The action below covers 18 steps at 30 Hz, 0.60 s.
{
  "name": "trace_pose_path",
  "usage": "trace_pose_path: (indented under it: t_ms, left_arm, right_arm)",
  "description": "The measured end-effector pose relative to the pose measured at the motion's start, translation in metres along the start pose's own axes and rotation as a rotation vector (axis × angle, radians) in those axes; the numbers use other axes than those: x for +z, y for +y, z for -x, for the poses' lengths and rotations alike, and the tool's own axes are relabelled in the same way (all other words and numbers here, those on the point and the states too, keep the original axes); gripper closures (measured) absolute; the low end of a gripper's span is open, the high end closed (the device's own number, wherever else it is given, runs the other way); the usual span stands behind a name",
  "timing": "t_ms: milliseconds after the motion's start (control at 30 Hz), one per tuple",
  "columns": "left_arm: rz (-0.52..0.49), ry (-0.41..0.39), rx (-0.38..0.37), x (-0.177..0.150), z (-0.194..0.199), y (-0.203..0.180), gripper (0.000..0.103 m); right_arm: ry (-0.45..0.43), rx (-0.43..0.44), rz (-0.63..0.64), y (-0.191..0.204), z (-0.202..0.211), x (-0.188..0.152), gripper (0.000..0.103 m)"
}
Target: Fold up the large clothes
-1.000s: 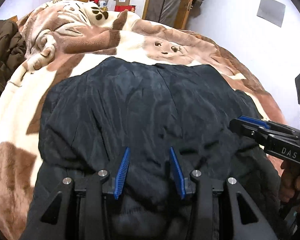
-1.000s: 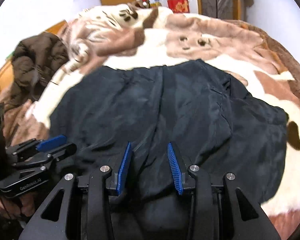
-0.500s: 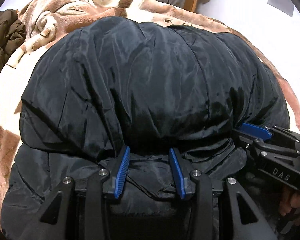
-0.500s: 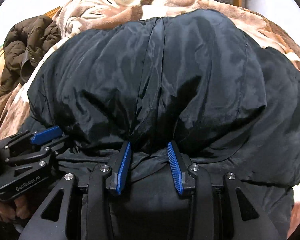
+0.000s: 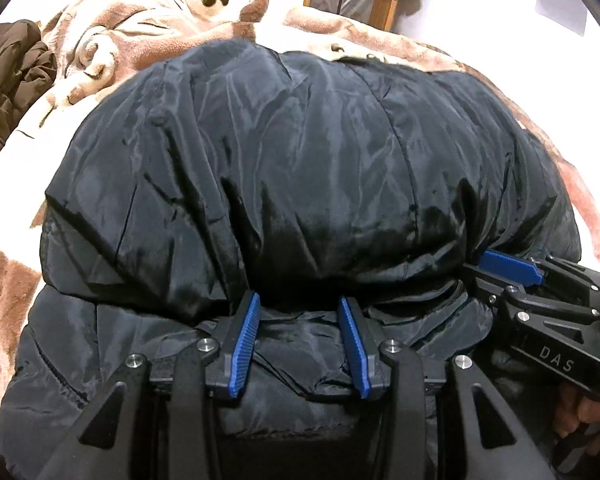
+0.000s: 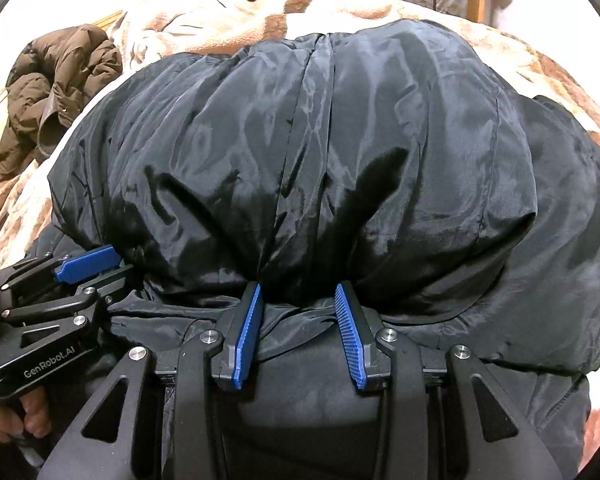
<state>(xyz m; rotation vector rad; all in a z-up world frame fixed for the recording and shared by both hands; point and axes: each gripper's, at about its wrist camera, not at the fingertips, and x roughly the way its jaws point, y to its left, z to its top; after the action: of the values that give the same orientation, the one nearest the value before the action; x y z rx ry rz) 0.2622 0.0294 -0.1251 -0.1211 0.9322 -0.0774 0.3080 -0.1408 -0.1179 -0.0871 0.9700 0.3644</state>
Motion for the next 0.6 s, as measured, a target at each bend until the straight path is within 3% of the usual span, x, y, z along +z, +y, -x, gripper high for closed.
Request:
trace_pose_path:
  t_ms: [133, 267, 533, 600]
  left_arm:
    - [0.006, -0.002, 0.001, -0.001, 0.027, -0.004, 0.06]
    - [-0.009, -0.024, 0.01, -0.01, 0.067, -0.011, 0.06]
    - [0.026, -0.066, -0.007, -0.07, 0.153, -0.012, 0.06]
    - [0.043, -0.067, 0.002, -0.084, 0.167, -0.006, 0.06]
  right_arm:
    - [0.015, -0.01, 0.002, 0.002, 0.025, 0.001, 0.065]
    - [-0.034, -0.018, -0.015, 0.001, 0.074, -0.014, 0.064]
    - [-0.096, -0.022, -0.063, -0.005, 0.163, -0.08, 0.063]
    - [-0.105, -0.026, -0.071, -0.006, 0.176, -0.094, 0.058]
